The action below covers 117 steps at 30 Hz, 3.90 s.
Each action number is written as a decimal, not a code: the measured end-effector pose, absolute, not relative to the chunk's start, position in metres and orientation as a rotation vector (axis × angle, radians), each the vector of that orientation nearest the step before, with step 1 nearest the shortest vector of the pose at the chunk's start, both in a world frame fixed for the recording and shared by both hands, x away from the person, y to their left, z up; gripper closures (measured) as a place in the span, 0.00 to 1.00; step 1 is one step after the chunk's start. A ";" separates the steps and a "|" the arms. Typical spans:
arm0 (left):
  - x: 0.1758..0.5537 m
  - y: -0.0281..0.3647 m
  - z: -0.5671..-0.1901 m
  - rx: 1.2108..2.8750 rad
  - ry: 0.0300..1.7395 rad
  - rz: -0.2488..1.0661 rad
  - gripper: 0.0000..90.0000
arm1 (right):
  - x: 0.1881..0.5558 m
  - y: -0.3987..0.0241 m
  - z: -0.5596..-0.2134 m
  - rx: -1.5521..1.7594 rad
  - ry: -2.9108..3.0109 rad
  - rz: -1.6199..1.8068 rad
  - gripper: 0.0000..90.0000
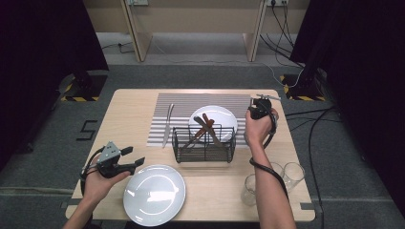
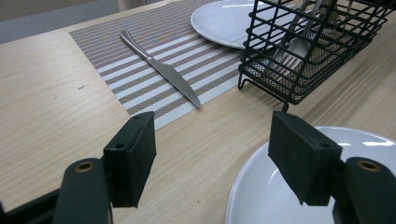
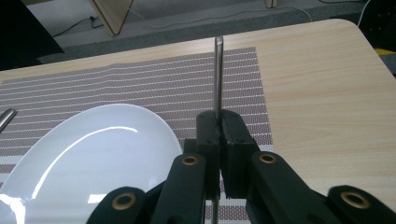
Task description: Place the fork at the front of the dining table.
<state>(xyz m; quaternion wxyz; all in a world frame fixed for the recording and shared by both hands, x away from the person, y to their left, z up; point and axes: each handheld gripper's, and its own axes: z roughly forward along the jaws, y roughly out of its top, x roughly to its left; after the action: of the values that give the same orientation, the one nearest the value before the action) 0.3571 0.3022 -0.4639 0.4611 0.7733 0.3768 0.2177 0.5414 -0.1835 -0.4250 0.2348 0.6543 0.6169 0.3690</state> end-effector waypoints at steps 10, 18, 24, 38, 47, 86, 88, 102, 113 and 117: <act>0.357 0.302 -0.464 1.902 0.928 0.535 0.35 | 0.539 -0.188 -0.416 1.810 1.703 0.998 0.97; 0.357 0.303 -0.464 1.897 0.932 0.537 0.35 | 0.543 -0.188 -0.422 1.833 1.719 0.960 0.97; 0.357 0.303 -0.464 1.894 0.936 0.536 0.35 | 0.545 -0.187 -0.425 1.827 1.724 0.950 0.97; 0.357 0.304 -0.464 1.894 0.938 0.535 0.35 | 0.558 -0.181 -0.438 1.818 1.748 0.927 0.96; 0.357 0.304 -0.464 1.894 0.938 0.534 0.35 | 0.565 -0.181 -0.444 1.832 1.760 0.923 0.96; 0.357 0.305 -0.465 1.889 0.940 0.536 0.36 | 0.570 -0.180 -0.447 1.850 1.821 0.855 0.97; 0.357 0.305 -0.465 1.889 0.941 0.537 0.36 | 0.572 -0.180 -0.450 1.855 1.821 0.846 0.97; 0.357 0.305 -0.465 1.889 0.940 0.536 0.36 | 0.578 -0.179 -0.466 1.890 1.853 0.777 0.96; 0.357 0.305 -0.465 1.891 0.939 0.534 0.36 | 0.580 -0.181 -0.472 1.931 1.873 0.756 0.96; 0.356 0.305 -0.465 1.890 0.940 0.533 0.36 | 0.582 -0.182 -0.475 1.940 1.879 0.740 0.96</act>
<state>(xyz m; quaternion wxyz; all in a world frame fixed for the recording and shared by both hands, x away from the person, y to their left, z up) 0.3563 0.3049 -0.4652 0.4636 0.7691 0.3826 0.2170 0.5818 -0.1819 -0.4754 0.1698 0.6827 0.6614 0.2603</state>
